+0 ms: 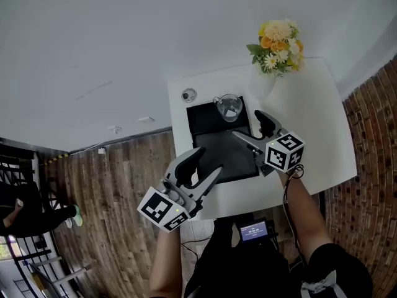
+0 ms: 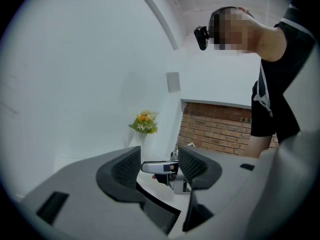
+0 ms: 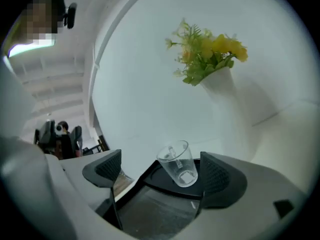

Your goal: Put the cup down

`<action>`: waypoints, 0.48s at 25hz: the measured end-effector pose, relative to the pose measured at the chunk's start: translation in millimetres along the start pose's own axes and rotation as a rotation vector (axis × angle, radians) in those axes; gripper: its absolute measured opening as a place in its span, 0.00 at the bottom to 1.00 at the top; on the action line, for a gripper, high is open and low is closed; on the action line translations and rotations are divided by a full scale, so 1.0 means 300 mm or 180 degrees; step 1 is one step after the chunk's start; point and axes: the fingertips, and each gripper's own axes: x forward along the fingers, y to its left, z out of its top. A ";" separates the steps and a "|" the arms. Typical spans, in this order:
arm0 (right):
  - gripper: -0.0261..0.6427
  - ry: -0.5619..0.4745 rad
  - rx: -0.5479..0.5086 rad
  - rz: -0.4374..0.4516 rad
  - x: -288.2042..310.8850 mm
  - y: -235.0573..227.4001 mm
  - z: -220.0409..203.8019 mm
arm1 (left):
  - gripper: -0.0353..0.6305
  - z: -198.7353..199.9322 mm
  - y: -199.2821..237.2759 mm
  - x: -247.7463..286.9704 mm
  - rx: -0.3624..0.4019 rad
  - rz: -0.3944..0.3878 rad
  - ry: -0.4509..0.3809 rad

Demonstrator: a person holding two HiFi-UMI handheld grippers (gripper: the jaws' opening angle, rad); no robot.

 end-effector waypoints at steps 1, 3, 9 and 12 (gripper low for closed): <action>0.79 -0.0070 0.0145 0.0058 -0.023 0.013 0.010 | 0.41 0.000 -0.011 -0.002 0.0003 -0.0006 -0.0005; 0.79 -0.0258 0.0501 0.0214 -0.070 0.040 0.041 | 0.41 0.001 -0.035 -0.004 0.0013 -0.0028 -0.0017; 0.77 -0.0809 0.1457 0.0730 -0.232 0.151 0.150 | 0.41 0.013 -0.114 -0.023 0.0025 -0.0127 -0.0061; 0.66 -0.0864 0.1416 0.0897 -0.308 0.233 0.189 | 0.41 0.020 -0.156 -0.033 0.0055 -0.0187 -0.0072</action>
